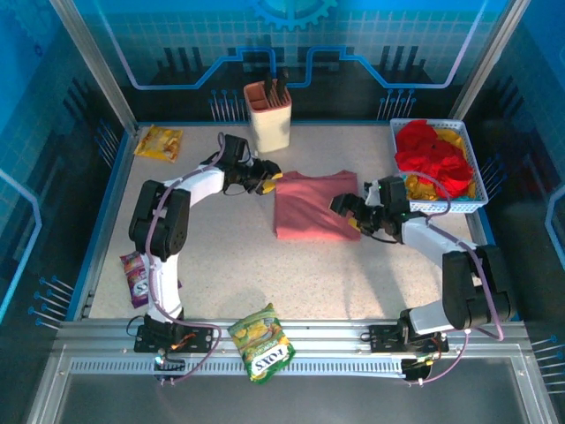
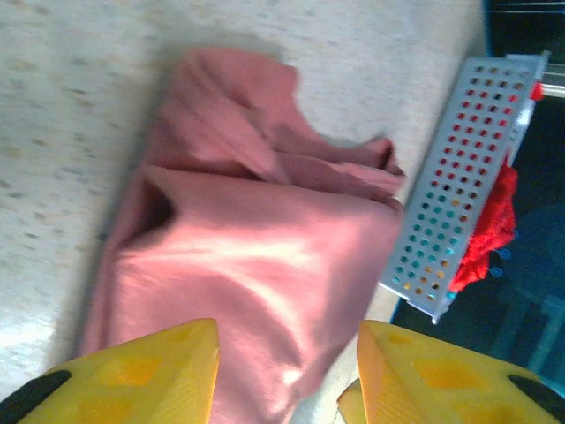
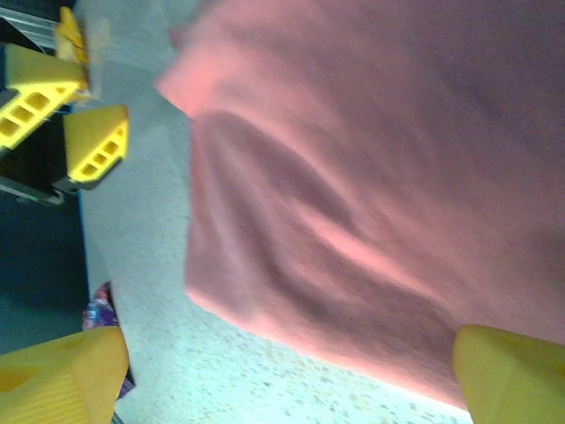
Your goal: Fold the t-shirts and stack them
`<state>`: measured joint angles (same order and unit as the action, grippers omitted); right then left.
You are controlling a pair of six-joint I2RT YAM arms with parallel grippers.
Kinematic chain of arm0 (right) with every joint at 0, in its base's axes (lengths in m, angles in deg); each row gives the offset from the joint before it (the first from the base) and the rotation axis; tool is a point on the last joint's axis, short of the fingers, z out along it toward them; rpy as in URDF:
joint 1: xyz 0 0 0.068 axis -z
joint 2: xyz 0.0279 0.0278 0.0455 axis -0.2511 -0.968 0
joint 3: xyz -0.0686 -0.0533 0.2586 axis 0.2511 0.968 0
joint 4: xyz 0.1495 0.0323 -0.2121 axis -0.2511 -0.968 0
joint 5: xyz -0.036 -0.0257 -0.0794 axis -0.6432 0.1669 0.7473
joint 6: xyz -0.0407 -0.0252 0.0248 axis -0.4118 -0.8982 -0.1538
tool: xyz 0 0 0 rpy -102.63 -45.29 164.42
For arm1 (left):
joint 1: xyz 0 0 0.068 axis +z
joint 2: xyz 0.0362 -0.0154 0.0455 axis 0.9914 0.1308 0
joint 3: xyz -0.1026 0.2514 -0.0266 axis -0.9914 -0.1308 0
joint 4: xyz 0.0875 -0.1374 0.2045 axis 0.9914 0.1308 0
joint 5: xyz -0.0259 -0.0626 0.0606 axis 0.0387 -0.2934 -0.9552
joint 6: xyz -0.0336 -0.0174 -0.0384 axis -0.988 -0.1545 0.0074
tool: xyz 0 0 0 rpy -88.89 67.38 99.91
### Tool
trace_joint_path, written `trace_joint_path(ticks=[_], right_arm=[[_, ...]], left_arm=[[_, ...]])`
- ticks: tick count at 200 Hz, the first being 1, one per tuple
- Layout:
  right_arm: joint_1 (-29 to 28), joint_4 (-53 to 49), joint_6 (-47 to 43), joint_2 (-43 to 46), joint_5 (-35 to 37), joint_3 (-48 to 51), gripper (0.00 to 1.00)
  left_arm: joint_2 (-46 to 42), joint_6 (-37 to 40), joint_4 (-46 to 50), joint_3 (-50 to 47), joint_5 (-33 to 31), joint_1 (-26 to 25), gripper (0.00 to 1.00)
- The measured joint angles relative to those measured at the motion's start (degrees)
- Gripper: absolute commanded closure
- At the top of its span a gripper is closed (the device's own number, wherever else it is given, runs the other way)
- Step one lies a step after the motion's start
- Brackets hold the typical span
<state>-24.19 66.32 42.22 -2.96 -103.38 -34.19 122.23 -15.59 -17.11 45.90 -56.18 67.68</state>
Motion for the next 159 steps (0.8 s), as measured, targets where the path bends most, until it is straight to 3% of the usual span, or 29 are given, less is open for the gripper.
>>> trace_joint_path(ticks=[38,78,113,159], right_arm=[[0.74,1.2,0.09,-2.54,0.37,-7.3,0.04],[1.16,7.13,2.62,-14.08,-0.74,-13.62,0.04],[1.25,11.47,5.75,-22.14,-2.38,-15.89,0.04],[1.44,13.64,7.82,-22.64,-4.35,-15.56,0.04]], left_arm=[[1.4,-1.18,-2.4,3.52,0.11,-3.06,0.54],[10.64,-3.21,-7.26,9.99,0.5,-5.6,0.54],[17.49,-3.19,-4.98,15.39,0.5,-5.29,0.56],[11.3,-2.25,-0.83,10.54,0.42,-5.55,0.55]])
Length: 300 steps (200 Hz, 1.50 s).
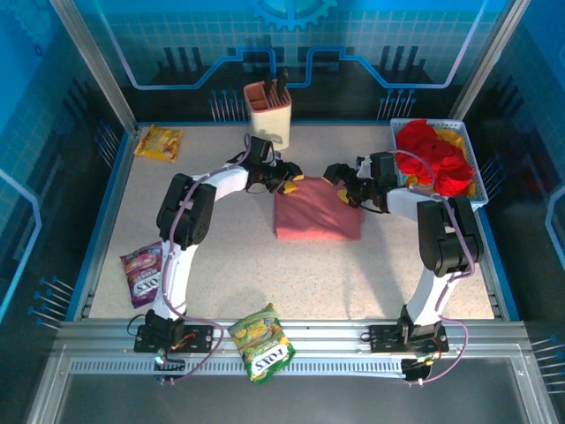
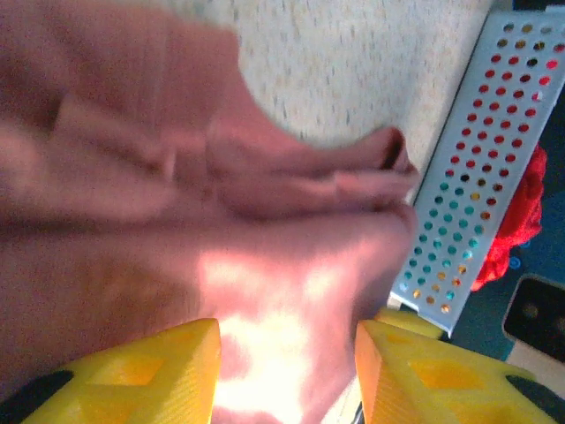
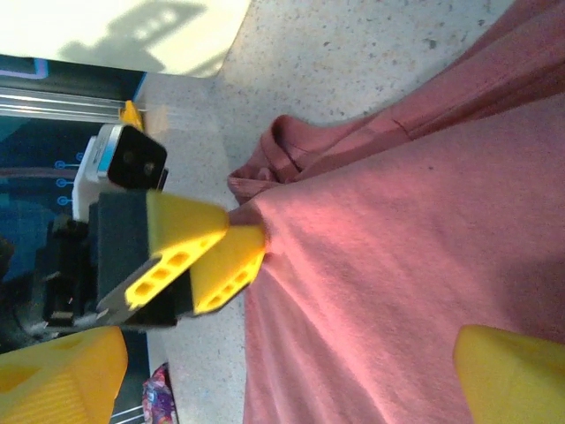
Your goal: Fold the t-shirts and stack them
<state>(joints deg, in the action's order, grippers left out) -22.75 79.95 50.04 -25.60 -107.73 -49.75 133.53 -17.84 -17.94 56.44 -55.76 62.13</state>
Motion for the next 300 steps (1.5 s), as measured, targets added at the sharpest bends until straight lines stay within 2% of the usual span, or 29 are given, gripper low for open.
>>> trace_joint_path(ticks=[20,51,88,139,194,244,272,300], right_arm=[[-0.02,-0.11,0.55,3.08,-0.33,2.23,0.04],[-1.05,0.02,1.75,10.25,0.15,7.61,0.04],[-4.07,0.48,2.82,13.53,1.38,13.18,0.04],[-3.54,1.29,1.99,9.99,2.56,17.66,0.05],[-0.48,3.78,-0.37,9.55,-1.27,19.17,0.05],[1.81,0.13,-5.18,12.44,-1.27,19.67,0.04],[1.9,-3.96,-7.96,15.5,-1.33,18.75,0.04],[1.9,-6.16,-9.49,18.47,-1.51,17.4,0.04]], left_arm=[[-6.58,0.76,1.49,-5.01,-0.13,-1.4,0.54],[-16.31,0.15,-0.02,-13.97,-0.44,-6.6,0.54],[-17.88,-1.49,-2.86,-22.25,-0.59,-11.3,0.55],[-16.7,-1.73,-3.82,-29.31,-1.84,-10.47,0.56],[-18.62,2.14,-2.05,-32.26,-0.72,-5.99,0.56],[-22.18,7.85,9.99,-30.95,-1.81,-0.68,0.55],[-22.71,14.27,19.41,-21.75,-3.5,-0.39,0.51],[-20.87,20.57,25.83,-11.02,-6.51,-0.35,0.43]])
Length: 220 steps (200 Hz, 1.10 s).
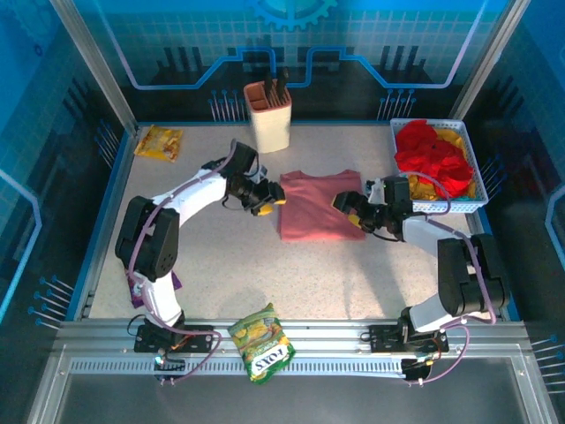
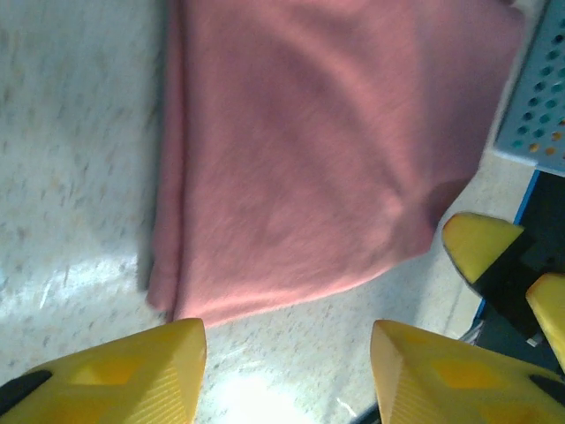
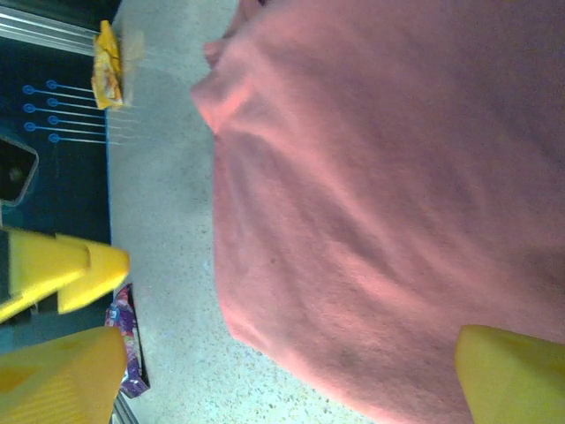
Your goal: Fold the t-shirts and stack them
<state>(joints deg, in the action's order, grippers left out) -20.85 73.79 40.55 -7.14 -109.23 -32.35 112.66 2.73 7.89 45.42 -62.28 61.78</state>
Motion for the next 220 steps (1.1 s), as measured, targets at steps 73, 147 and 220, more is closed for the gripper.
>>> trace_joint_path(ticks=[73,147,220], right_arm=[[0.13,-0.44,-0.74,0.79,-0.87,1.75,0.04],[0.37,0.59,-0.72,0.09,-1.09,3.26,0.04],[0.39,1.77,-0.68,-0.68,-1.38,4.24,0.05]], left_arm=[[16.96,10.73,12.15,15.13,-9.55,-1.31,0.36],[20.63,11.93,13.57,19.1,-10.21,-4.57,0.44],[23.43,11.5,14.56,22.38,-9.81,-5.62,0.72]])
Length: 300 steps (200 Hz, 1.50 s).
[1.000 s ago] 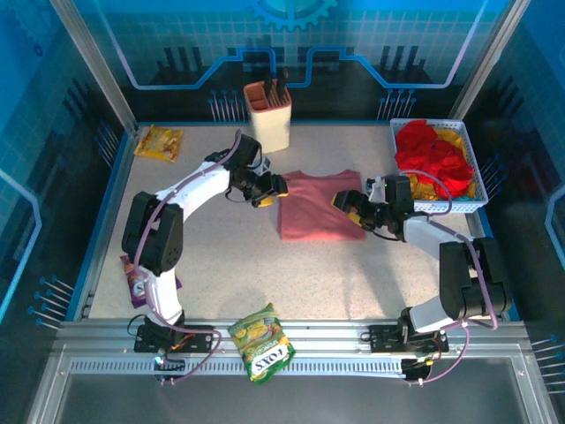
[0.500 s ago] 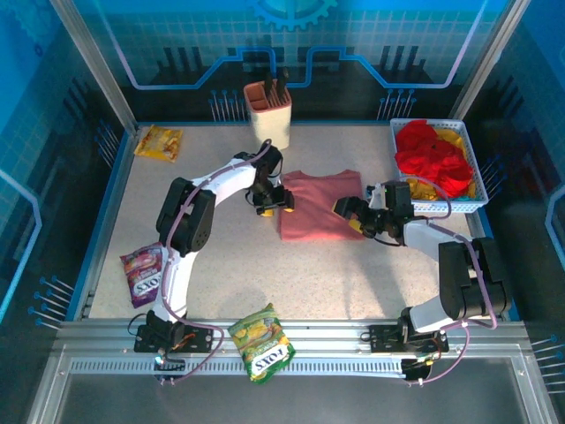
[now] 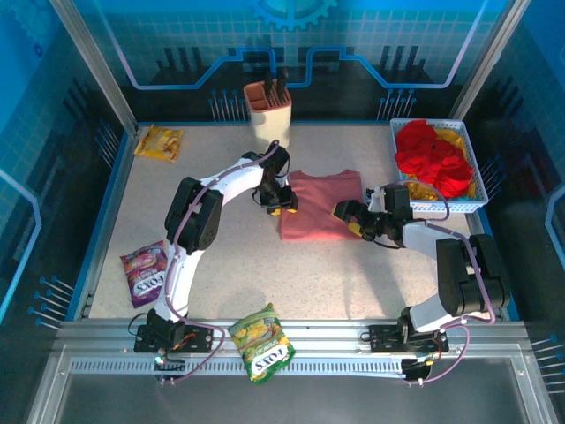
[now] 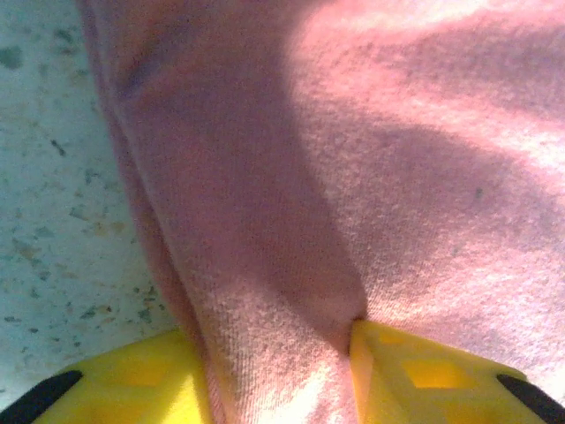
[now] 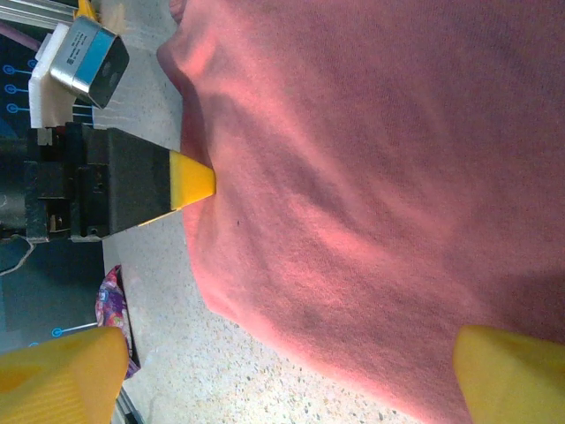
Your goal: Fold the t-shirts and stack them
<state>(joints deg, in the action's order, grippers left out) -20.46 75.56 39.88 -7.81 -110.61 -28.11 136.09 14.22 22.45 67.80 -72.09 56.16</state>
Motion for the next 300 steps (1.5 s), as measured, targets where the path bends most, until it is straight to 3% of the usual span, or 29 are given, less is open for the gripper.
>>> trace_joint_path(ticks=[34,86,150,200,260,300], right_arm=[[0.09,0.0,0.02,0.2,-0.02,0.0,0.05],[1.25,-1.36,-0.04,2.75,-0.15,0.0,0.05],[1.6,-3.26,-0.68,6.27,-0.17,0.0,0.05],[1.6,-3.32,-0.66,8.63,-0.87,1.55,0.05],[1.6,-3.1,-0.44,10.67,-1.22,4.39,0.05],[1.6,-3.3,-0.66,12.15,-1.92,4.39,0.05]], left_arm=[[0.63,0.98,2.54,2.21,-0.5,-0.09,1.0],[0.35,4.33,7.85,3.52,-5.22,1.64,1.0],[-10.86,9.75,15.37,-2.58,-21.14,9.73,1.0],[-14.88,12.46,19.28,-7.37,-31.12,13.94,1.0],[-16.26,16.79,19.02,-12.31,-42.14,23.08,1.0],[-16.68,18.51,17.05,-12.79,-49.57,24.15,1.0]])
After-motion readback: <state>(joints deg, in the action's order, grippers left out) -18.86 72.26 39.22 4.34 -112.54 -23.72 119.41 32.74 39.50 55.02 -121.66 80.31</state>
